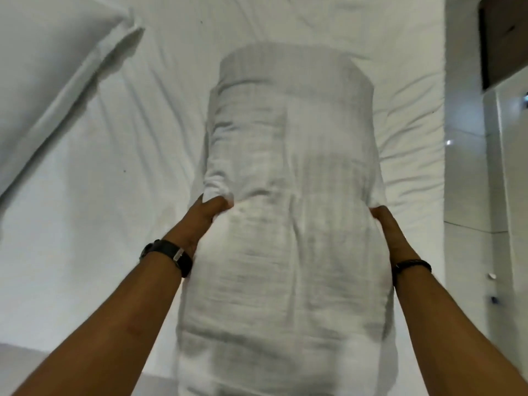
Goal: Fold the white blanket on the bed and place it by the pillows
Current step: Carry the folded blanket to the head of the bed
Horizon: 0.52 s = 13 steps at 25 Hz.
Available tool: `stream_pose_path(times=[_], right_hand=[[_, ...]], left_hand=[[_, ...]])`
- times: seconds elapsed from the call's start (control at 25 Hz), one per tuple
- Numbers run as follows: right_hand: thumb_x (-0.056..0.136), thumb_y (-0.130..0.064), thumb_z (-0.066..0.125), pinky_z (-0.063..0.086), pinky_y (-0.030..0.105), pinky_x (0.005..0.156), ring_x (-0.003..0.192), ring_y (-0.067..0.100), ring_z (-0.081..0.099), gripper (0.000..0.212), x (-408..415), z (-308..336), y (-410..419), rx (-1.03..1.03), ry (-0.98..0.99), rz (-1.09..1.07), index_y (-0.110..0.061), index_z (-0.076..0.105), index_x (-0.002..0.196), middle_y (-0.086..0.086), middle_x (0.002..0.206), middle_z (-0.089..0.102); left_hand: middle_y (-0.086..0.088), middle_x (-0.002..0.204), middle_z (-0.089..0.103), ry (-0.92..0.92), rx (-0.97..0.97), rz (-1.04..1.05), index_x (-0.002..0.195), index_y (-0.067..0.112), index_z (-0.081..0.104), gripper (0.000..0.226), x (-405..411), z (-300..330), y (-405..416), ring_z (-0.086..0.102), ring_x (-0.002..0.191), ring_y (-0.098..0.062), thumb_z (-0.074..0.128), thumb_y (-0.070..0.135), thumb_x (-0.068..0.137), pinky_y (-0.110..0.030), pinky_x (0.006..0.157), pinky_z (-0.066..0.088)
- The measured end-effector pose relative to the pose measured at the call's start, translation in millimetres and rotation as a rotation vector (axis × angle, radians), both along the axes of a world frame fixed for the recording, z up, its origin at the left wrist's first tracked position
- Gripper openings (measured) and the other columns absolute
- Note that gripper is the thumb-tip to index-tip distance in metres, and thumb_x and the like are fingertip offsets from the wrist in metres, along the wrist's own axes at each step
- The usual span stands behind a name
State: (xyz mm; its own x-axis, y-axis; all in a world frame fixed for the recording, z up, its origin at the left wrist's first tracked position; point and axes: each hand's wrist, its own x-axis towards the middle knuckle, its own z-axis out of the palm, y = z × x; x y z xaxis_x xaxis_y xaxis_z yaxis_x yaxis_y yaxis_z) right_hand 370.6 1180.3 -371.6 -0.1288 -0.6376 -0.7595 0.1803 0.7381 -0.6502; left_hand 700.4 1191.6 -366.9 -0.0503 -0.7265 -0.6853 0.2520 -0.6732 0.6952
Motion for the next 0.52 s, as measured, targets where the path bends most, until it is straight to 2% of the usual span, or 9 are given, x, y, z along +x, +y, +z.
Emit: stream_pose_path(times=[0.08, 0.2, 0.28, 0.4, 0.48, 0.52], right_hand=[[0.087, -0.028, 0.046, 0.048, 0.023, 0.052, 0.049, 0.017, 0.061, 0.032, 12, 46, 23, -0.028, 0.016, -0.025, -0.017, 0.073, 0.075, 0.004, 0.058, 0.065], [0.086, -0.022, 0.044, 0.05, 0.019, 0.046, 0.047, 0.019, 0.062, 0.028, 29, 121, 80, -0.142, -0.082, -0.126, -0.01, 0.069, 0.078, 0.007, 0.059, 0.064], [0.083, -0.024, 0.047, 0.052, 0.021, 0.047, 0.048, 0.02, 0.063, 0.025, 43, 163, 133, -0.189, -0.175, -0.19, -0.011, 0.067, 0.076, 0.007, 0.058, 0.065], [0.088, -0.021, 0.046, 0.054, 0.022, 0.05, 0.052, 0.019, 0.065, 0.027, 68, 209, 206, -0.316, -0.243, -0.254, -0.015, 0.067, 0.072, 0.004, 0.062, 0.066], [0.086, -0.021, 0.048, 0.052, 0.024, 0.055, 0.057, 0.019, 0.061, 0.021, 85, 238, 253, -0.396, -0.288, -0.273, -0.019, 0.059, 0.069, 0.002, 0.066, 0.061], [0.085, -0.021, 0.049, 0.05, 0.026, 0.058, 0.058, 0.019, 0.058, 0.019, 92, 251, 272, -0.426, -0.289, -0.283, -0.021, 0.054, 0.066, 0.0, 0.067, 0.056]], left_hand=[[-0.007, 0.088, 0.071, 0.02, -0.086, 0.02, 0.096, 0.018, 0.067, 0.027, 3, 36, 14, 0.066, 0.081, -0.026, 0.059, 0.014, 0.071, -0.037, 0.082, 0.052], [-0.013, 0.09, 0.063, 0.057, -0.166, 0.034, 0.101, 0.014, 0.062, 0.026, 30, 103, 54, 0.065, 0.075, -0.024, 0.053, 0.007, 0.078, -0.031, 0.068, 0.055], [-0.013, 0.09, 0.059, 0.035, -0.238, 0.032, 0.102, 0.013, 0.06, 0.025, 47, 149, 95, 0.064, 0.073, -0.024, 0.049, 0.005, 0.081, -0.028, 0.064, 0.055], [-0.006, 0.066, 0.062, -0.06, -0.337, -0.007, 0.086, 0.009, 0.057, 0.024, 64, 217, 156, 0.062, 0.048, -0.011, 0.037, -0.003, 0.091, -0.015, 0.045, 0.05], [0.0, 0.051, 0.061, -0.109, -0.37, -0.001, 0.077, 0.008, 0.054, 0.029, 78, 250, 195, 0.059, 0.041, -0.006, 0.033, -0.006, 0.092, -0.012, 0.04, 0.046], [-0.001, 0.05, 0.06, -0.098, -0.38, 0.025, 0.075, 0.007, 0.052, 0.029, 85, 264, 211, 0.059, 0.042, -0.007, 0.033, -0.006, 0.092, -0.012, 0.041, 0.045]])
